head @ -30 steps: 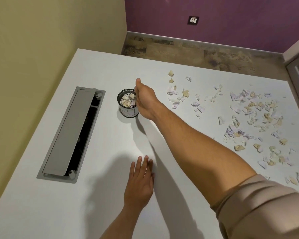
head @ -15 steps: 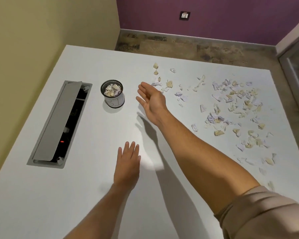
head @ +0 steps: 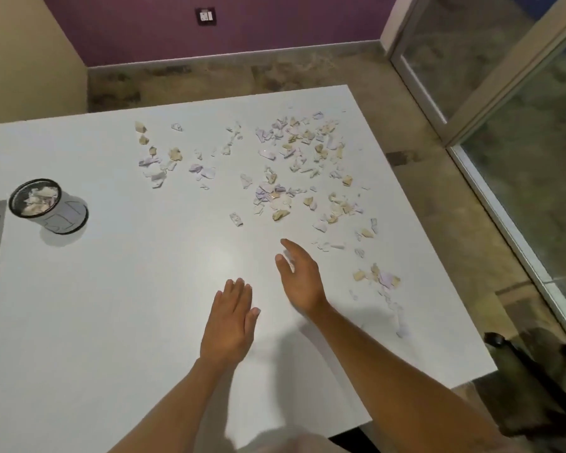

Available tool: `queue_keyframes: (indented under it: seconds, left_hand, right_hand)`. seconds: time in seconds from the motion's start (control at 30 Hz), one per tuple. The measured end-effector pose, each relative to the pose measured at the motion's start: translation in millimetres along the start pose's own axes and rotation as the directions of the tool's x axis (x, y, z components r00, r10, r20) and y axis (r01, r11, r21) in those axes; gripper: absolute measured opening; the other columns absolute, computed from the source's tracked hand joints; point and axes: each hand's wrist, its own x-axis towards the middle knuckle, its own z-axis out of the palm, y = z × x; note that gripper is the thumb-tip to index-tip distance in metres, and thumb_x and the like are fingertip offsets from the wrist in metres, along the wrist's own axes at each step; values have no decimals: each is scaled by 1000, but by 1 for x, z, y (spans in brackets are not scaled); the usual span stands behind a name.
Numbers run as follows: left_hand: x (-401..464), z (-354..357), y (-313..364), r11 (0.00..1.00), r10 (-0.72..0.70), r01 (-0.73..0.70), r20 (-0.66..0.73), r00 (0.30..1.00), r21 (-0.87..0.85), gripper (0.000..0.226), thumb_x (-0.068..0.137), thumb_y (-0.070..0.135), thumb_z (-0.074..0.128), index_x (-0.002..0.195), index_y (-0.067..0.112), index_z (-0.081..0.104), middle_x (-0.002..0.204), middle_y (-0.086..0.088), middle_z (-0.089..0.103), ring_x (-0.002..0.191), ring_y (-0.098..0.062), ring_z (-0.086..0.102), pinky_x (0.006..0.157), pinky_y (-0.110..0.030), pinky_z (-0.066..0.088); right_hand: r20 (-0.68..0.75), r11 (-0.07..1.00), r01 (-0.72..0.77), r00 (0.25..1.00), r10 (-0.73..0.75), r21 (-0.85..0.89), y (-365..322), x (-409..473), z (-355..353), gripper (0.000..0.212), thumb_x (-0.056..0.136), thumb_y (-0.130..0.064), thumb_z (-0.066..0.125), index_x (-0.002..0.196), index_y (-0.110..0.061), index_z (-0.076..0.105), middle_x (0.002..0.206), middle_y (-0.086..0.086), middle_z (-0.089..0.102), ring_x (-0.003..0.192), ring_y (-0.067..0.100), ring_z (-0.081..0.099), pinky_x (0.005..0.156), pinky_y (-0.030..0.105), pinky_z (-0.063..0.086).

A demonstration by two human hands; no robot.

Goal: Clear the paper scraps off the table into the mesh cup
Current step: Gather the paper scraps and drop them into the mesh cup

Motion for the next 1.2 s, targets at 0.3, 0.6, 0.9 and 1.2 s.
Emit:
queue_keyframes:
  seconds: [0.3, 0.6, 0.9, 1.2]
  left_hand:
    - [-11, 61, 90, 978, 108, -145, 227, 968, 151, 89, 94, 70, 29, 155, 10, 6, 162, -8, -6, 149, -21, -17, 122, -41, -5]
    - [2, 96, 145, 964, 64, -129, 266, 962, 234, 113, 81, 86, 31, 155, 5, 4, 162, -16, -4, 150, -30, -10, 119, -49, -6]
    - [23, 113, 165, 970, -6, -38, 182, 983, 239, 107, 85, 82, 28, 155, 7, 1, 163, -14, -6, 150, -28, -11, 121, -50, -4]
    - [88, 105, 163, 983, 19, -44, 139, 990, 178, 97, 91, 75, 25, 154, 10, -9, 162, -8, -14, 149, -22, -19, 122, -47, -4]
  right_hand:
    - [-295, 939, -111, 955, 12, -324, 123, -63, -108, 59, 96, -46, 48, 146, -18, 37, 153, 0, 38, 141, 20, 35, 116, 35, 26]
    - [-272, 773, -287, 950, 154, -566, 194, -102, -138, 82, 94, -67, 17, 154, -14, -2, 162, 3, -5, 150, 20, 0, 121, 40, 1]
    - [-213, 682, -242, 969, 128, -690, 183, -70, -125, 84, 96, -64, 23, 153, -3, 10, 159, 15, 18, 149, 26, 5, 118, 58, 7]
    - [-39, 785, -11, 999, -17, -619, 165, 0, -130, 77, 97, -60, 9, 154, -10, -1, 161, 7, -5, 149, 21, -9, 121, 48, 2]
